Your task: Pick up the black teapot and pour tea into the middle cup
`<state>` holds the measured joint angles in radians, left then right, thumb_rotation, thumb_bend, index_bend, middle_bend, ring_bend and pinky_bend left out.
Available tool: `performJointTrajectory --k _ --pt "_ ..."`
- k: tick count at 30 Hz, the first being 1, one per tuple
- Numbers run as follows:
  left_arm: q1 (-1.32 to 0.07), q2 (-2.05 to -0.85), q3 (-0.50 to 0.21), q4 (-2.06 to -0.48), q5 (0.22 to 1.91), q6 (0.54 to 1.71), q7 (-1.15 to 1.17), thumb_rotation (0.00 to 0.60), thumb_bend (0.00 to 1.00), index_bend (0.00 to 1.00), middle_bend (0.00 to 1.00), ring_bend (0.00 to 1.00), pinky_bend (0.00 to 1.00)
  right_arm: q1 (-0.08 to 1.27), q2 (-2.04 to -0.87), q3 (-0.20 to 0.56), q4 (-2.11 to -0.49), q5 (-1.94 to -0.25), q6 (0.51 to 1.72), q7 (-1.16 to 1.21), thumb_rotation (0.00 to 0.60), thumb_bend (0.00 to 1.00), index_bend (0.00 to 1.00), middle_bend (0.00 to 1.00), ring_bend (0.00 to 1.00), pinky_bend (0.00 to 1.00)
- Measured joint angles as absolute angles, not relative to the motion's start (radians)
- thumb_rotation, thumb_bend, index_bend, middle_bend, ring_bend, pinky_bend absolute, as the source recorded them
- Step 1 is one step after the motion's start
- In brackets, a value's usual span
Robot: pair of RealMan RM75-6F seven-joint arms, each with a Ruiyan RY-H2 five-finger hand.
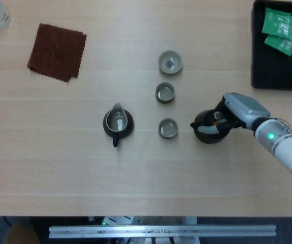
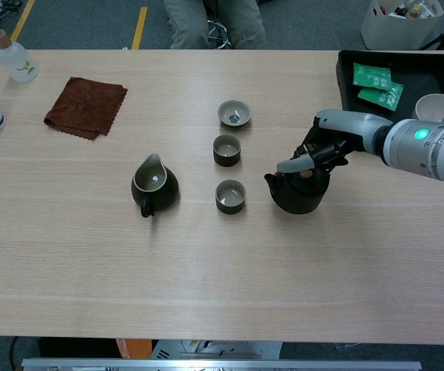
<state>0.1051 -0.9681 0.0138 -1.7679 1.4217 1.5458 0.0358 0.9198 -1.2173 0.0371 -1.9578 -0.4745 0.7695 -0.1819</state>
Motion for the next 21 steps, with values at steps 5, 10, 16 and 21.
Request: performJointTrajectory --k 5,10,16,21 --pt "0.105 -0.968 0.014 -1.768 1.423 1.547 0.036 0.6 0.36 0.18 0.11 0.09 0.12 0.915 -1.205 0.038 -1.964 -0.496 0.776 -0.176 0.195 0.0 0.95 0.9 0.9 0.1" --pt "0.105 -0.969 0.016 -1.77 1.426 1.547 0.039 0.6 0.36 0.18 0.11 0.09 0.12 0.904 -1.196 0.04 -1.97 -0.511 0.789 -0.164 0.165 0.0 0.96 0.91 0.9 0.1" --pt "0.105 -0.968 0.016 -1.774 1.43 1.549 0.038 0.6 0.36 0.18 0.11 0.09 0.12 0.907 -1.194 0.029 -1.977 -0.519 0.828 -0.199 0.201 0.27 0.97 0.91 0.91 0.1" --pt "0.106 -0.966 0.018 -1.777 1.439 1.553 0.029 0.6 0.36 0.18 0.11 0.09 0.12 0.907 -1.186 0.031 -1.995 -0.535 0.851 -0.216 0.207 0.44 0.97 0.91 0.91 0.1"
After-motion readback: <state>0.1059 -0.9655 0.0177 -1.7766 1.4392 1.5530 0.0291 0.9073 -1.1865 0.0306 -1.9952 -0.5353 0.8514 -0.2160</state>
